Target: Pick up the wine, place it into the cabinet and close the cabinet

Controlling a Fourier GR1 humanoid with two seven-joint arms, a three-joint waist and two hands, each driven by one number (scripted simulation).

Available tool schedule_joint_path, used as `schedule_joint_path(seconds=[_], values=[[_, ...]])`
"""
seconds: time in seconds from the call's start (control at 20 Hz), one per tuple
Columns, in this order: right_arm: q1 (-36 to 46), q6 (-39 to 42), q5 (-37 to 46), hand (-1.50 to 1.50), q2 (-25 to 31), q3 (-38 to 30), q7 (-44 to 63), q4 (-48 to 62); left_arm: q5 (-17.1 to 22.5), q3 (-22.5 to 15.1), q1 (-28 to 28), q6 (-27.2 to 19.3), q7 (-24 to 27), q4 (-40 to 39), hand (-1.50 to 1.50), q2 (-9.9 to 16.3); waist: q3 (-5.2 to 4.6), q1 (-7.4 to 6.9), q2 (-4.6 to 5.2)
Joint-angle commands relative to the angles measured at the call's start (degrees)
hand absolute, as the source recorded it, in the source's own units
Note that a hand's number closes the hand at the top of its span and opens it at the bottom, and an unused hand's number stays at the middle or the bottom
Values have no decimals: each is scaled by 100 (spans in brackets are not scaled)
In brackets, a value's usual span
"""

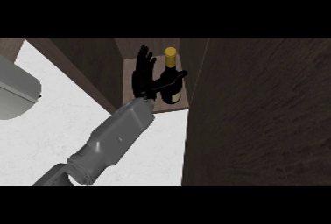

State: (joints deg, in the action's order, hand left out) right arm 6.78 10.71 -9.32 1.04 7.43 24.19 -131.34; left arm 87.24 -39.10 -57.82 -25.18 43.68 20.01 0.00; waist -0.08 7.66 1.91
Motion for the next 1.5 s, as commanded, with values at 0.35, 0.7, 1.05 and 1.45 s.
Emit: schedule_joint_path(seconds=[0.35,0.7,1.05,1.45], values=[[-110,-8,-125,-150,77,-234,23,-35,-309,-671,-336,-178,97,-156,-150,0,5,-80,-21],[-396,109,-125,-150,70,-53,-67,-164,-52,-690,-291,-454,490,263,-150,0,6,-117,-54],[26,-11,26,-150,53,-96,1,89,147,-983,-21,-271,696,638,-150,0,3,-247,-63],[236,-211,-121,-150,97,-326,402,-3,127,-1385,215,-51,753,989,-150,0,4,-451,-117]])
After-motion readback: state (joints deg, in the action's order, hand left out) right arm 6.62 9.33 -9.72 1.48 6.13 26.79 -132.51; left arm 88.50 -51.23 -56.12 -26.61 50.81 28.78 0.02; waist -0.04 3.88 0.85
